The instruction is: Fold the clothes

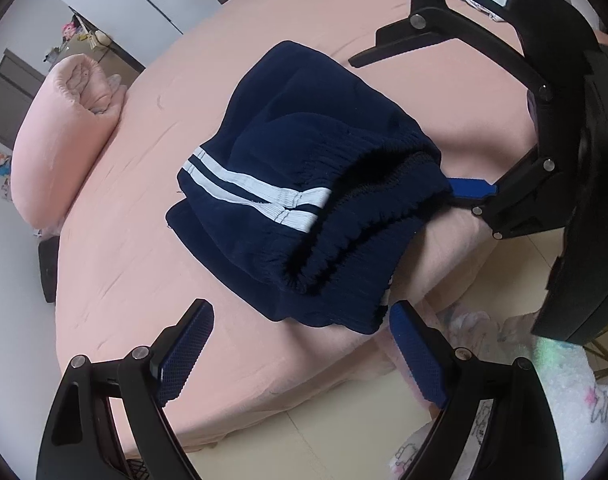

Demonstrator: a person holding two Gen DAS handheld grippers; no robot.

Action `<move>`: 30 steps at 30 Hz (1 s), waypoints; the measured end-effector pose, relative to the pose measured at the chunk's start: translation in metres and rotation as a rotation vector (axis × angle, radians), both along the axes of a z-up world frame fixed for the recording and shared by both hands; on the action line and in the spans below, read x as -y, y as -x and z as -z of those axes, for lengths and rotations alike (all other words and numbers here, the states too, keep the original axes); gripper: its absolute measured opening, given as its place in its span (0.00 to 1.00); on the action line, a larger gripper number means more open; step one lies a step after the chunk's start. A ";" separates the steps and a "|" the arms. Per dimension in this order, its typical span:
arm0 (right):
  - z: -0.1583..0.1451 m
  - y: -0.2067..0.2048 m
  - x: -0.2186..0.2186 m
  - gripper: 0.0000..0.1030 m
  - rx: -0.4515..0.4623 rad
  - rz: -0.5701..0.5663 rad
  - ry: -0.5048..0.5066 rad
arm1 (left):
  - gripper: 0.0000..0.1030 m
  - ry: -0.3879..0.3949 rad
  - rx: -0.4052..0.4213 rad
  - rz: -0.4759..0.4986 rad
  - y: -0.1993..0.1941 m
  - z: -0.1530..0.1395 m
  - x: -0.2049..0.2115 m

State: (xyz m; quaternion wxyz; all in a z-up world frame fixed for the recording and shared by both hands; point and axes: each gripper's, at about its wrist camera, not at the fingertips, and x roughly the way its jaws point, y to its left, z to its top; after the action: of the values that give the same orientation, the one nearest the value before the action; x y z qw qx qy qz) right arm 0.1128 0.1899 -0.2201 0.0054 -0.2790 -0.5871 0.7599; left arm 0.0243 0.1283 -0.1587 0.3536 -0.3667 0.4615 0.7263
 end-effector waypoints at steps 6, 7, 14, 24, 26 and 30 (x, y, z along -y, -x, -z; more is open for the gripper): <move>0.008 -0.008 0.006 0.55 0.109 -0.067 -0.033 | 0.88 0.020 -0.013 -0.014 0.003 0.002 0.000; 0.011 -0.011 0.007 0.42 0.128 -0.073 -0.032 | 0.88 0.026 -0.016 -0.017 0.003 0.003 0.000; 0.014 -0.016 0.005 0.32 0.143 -0.052 0.031 | 0.88 0.013 -0.024 -0.015 0.001 0.001 0.000; -0.051 0.010 -0.012 0.29 0.252 -0.018 0.212 | 0.88 -0.166 0.007 -0.022 0.002 -0.012 -0.002; -0.060 0.011 -0.019 0.29 0.231 -0.013 0.229 | 0.88 -0.178 0.012 -0.038 0.002 -0.011 -0.003; -0.074 0.019 -0.025 0.29 0.215 0.002 0.269 | 0.88 -0.178 0.016 0.001 -0.008 -0.010 -0.003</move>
State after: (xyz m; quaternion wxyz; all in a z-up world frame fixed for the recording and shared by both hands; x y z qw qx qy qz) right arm 0.0943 0.2145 -0.1457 -0.0941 -0.3575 -0.4771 0.7973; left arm 0.0324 0.1314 -0.1487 0.3891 -0.3394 0.3923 0.7612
